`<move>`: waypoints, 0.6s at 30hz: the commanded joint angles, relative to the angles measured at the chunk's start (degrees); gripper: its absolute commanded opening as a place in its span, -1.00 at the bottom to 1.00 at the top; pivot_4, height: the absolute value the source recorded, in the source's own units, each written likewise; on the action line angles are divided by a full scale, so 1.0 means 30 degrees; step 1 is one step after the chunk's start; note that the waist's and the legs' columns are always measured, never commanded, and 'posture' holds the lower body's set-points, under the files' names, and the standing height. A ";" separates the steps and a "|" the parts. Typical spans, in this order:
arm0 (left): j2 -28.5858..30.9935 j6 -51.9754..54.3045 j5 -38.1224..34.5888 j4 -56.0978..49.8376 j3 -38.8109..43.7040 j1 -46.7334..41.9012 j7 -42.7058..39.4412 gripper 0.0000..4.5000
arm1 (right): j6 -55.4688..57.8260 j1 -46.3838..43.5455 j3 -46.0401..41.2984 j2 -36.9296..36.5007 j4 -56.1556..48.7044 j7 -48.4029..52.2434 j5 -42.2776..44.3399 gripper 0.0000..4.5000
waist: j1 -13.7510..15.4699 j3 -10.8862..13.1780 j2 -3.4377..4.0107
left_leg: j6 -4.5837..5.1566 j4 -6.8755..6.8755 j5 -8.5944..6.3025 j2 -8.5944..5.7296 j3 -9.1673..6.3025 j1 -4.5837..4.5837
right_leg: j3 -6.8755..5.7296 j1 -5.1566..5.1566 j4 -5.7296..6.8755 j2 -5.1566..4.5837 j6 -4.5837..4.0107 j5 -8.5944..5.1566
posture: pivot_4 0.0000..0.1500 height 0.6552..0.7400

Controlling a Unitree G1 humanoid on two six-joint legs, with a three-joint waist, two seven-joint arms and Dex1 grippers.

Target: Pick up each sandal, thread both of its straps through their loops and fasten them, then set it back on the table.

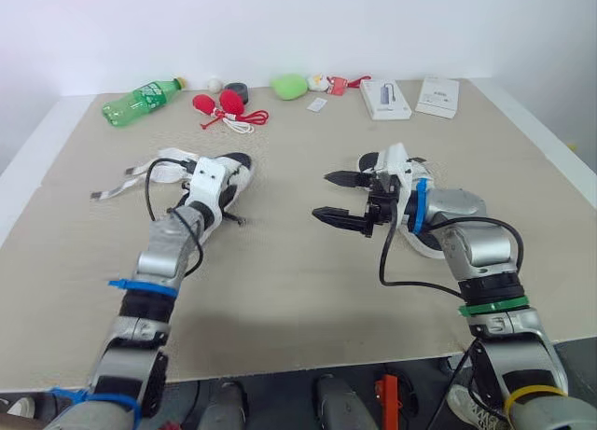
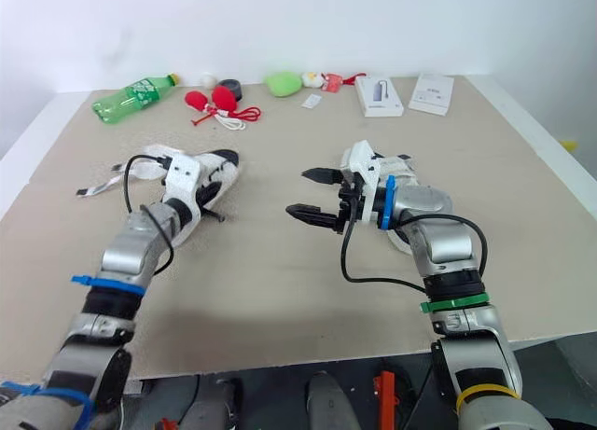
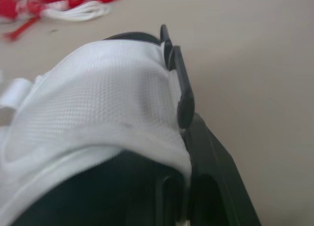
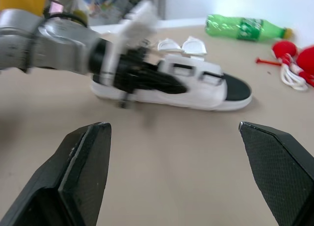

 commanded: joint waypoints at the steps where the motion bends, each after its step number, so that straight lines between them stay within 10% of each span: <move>1: 0.1297 -0.2562 -0.0986 -0.3023 -0.0575 0.0998 -0.3838 -0.99 | 0.0286 0.0217 -0.0888 -0.0506 -0.1172 0.0161 0.0675 1.00 | 0.0023 0.0000 0.0000 | -0.0001 -0.0003 -0.0001 0.0001 -0.0001 0.0000 | -0.0001 0.0001 0.0000 -0.0001 -0.0007 -0.0003 | 1.00 1.00; 12: 0.3301 -1.0369 -0.1653 -0.4065 -0.3370 0.2677 -1.2424 -0.99 | 0.1125 0.1536 -0.0914 -0.1111 -0.3080 0.0174 0.1154 1.00 | 0.0036 0.0000 0.0000 | 0.0001 0.0028 -0.0003 0.0007 0.0006 -0.0007 | -0.0006 0.0004 -0.0004 -0.0006 0.0089 -0.0061 | 1.00 1.00; 18: 0.3039 -1.0413 -0.1291 -0.3285 -0.3669 0.2275 -1.2695 -0.99 | 0.1187 0.1985 -0.0861 -0.1279 -0.3654 0.0041 0.1145 1.00 | 0.0032 0.0000 0.0000 | 0.0007 0.0031 -0.0005 0.0015 0.0005 -0.0005 | -0.0005 0.0007 -0.0003 0.0000 0.0087 -0.0063 | 1.00 1.00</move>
